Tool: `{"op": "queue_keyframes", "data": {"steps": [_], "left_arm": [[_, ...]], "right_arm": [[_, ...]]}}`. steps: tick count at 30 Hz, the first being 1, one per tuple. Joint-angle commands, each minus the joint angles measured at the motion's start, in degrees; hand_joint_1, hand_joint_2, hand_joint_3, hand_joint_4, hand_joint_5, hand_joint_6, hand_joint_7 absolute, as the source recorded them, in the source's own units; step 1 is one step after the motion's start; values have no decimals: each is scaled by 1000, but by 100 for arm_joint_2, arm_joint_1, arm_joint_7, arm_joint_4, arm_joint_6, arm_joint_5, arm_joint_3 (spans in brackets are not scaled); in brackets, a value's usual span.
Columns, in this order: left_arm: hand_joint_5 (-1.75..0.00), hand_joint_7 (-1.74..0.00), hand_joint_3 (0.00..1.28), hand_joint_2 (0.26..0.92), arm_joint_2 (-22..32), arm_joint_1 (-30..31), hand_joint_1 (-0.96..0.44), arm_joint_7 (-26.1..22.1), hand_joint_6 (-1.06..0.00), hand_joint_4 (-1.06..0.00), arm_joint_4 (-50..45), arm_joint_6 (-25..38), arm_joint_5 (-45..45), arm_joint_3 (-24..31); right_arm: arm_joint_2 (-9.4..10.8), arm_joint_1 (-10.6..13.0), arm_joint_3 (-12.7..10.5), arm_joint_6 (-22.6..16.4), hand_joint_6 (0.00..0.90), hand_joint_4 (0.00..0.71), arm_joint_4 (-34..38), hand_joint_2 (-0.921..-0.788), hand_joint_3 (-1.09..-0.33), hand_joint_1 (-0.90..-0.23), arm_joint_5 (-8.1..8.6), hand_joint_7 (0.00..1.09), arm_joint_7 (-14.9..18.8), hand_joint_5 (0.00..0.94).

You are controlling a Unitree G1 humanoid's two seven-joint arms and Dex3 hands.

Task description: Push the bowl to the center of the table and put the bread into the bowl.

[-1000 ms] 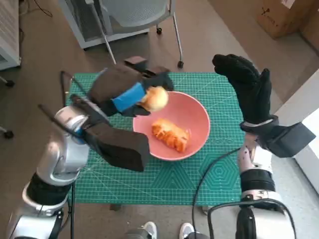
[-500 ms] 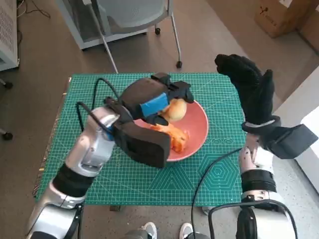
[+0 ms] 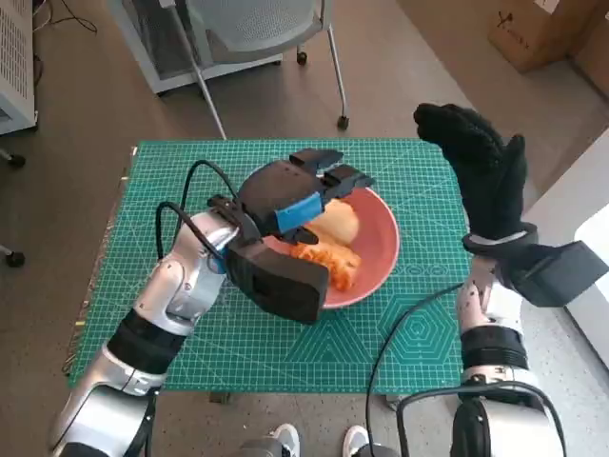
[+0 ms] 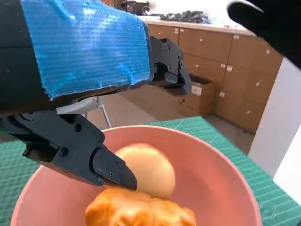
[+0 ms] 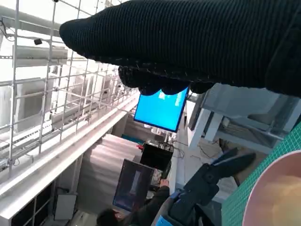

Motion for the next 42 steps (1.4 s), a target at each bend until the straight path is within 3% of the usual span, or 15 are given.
{"op": "queue_keyframes", "data": {"steps": [1,10,17,23,31,42], "left_arm": [[0,-330,13,840,-6,233,-347,54,-114,-111,-158,-81,-517,420],[0,-262,6,862,61,511,-328,-56,-137,-85,-403,-264,-1738,1306],[0,-221,17,899,-170,748,-338,-230,-146,-68,-705,-290,-3434,2302],[0,-350,107,917,-643,1084,-299,139,-35,-38,-1521,211,-4551,2898],[-10,-461,129,920,-848,1531,-378,416,-1,-58,-1907,138,-5004,3301],[-15,-496,130,921,-703,1732,-490,450,-17,-80,-2077,61,-4885,3357]], "right_arm": [[59,138,36,-16,518,365,13,-921,-626,-520,-61,7,-147,3],[44,89,141,19,507,365,-81,-921,-627,-519,-155,1,-336,2],[-12,-27,165,177,494,366,-141,-921,-626,-522,-115,0,-408,2],[-45,-131,162,327,486,369,-172,-921,-624,-534,-83,0,-429,2],[-32,-217,196,403,487,363,-263,-921,-618,-553,-119,1,-510,0],[10,-349,294,507,490,346,-371,-921,-619,-559,-139,2,-585,0]]}}
